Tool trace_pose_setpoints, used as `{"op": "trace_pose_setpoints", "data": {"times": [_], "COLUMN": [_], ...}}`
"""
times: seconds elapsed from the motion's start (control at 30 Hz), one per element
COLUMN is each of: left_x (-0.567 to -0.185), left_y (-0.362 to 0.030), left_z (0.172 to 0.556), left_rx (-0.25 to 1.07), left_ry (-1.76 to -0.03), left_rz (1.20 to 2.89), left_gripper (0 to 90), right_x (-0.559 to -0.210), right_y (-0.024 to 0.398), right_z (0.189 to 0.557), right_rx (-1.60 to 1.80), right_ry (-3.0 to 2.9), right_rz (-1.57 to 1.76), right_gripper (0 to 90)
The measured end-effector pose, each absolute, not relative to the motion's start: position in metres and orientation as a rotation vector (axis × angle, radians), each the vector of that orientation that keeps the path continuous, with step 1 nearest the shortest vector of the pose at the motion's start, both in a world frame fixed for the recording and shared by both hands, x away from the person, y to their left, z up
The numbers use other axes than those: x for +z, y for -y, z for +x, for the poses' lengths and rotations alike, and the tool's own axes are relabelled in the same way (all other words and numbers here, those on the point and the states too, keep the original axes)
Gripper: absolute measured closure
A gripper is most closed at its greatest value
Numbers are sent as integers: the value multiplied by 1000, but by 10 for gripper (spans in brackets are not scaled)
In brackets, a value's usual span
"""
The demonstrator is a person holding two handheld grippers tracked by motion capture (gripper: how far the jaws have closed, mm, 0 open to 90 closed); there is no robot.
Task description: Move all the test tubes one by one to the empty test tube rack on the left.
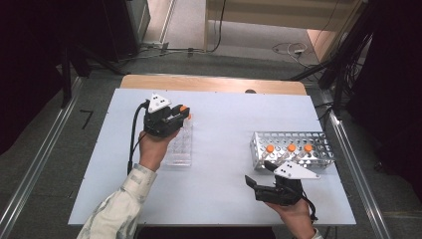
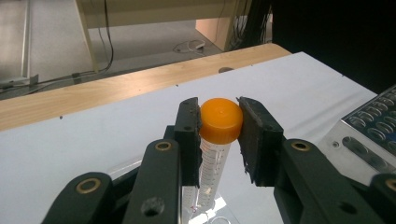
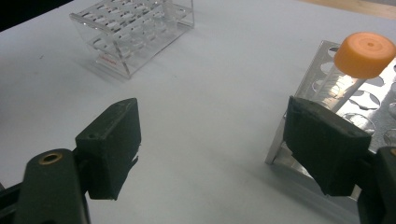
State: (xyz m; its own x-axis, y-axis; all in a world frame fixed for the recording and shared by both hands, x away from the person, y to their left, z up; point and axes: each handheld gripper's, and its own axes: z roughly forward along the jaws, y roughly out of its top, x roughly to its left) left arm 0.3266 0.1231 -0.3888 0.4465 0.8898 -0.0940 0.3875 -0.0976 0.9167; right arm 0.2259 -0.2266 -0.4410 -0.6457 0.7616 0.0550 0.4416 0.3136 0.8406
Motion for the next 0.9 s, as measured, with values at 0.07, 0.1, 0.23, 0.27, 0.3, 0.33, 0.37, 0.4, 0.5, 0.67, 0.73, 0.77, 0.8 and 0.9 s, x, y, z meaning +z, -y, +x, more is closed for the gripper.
{"op": "trace_pose_setpoints", "data": {"times": [0.07, 0.1, 0.23, 0.27, 0.3, 0.33, 0.37, 0.4, 0.5, 0.67, 0.73, 0.77, 0.8, 0.9], "left_x": [-390, -391, -395, -396, -398, -399, -400, -401, -405, -413, -415, -416, -417, -419], "left_y": [-120, -119, -113, -113, -112, -112, -112, -111, -111, -112, -112, -112, -111, -111], "left_z": [326, 326, 326, 326, 327, 327, 327, 327, 327, 329, 329, 329, 329, 329], "left_rx": [634, 645, 670, 672, 671, 673, 673, 672, 669, 656, 654, 654, 654, 649], "left_ry": [-1111, -1109, -1103, -1104, -1108, -1109, -1111, -1115, -1123, -1143, -1149, -1150, -1152, -1154], "left_rz": [1704, 1713, 1741, 1744, 1746, 1751, 1751, 1752, 1755, 1758, 1759, 1758, 1759, 1765], "left_gripper": [703, 702, 702, 702, 702, 702, 702, 702, 701, 701, 701, 701, 700, 696], "right_x": [-441, -441, -441, -441, -441, -441, -442, -442, -442, -442, -442, -442, -442, -442], "right_y": [226, 226, 226, 226, 226, 226, 226, 226, 227, 226, 226, 226, 226, 226], "right_z": [226, 226, 226, 226, 226, 225, 225, 226, 226, 226, 226, 226, 226, 226], "right_rx": [1258, 1258, 1258, 1256, 1257, 1257, 1256, 1255, 1255, 1256, 1253, 1253, 1253, 1254], "right_ry": [-2234, -2235, -2234, -2234, -2235, -2236, -2236, -2237, -2237, -2237, -2238, -2239, -2239, -2238], "right_rz": [1076, 1074, 1075, 1075, 1074, 1072, 1069, 1068, 1071, 1072, 1071, 1072, 1072, 1073], "right_gripper": [178, 178, 178, 178, 178, 178, 178, 178, 178, 178, 178, 178, 178, 178]}}
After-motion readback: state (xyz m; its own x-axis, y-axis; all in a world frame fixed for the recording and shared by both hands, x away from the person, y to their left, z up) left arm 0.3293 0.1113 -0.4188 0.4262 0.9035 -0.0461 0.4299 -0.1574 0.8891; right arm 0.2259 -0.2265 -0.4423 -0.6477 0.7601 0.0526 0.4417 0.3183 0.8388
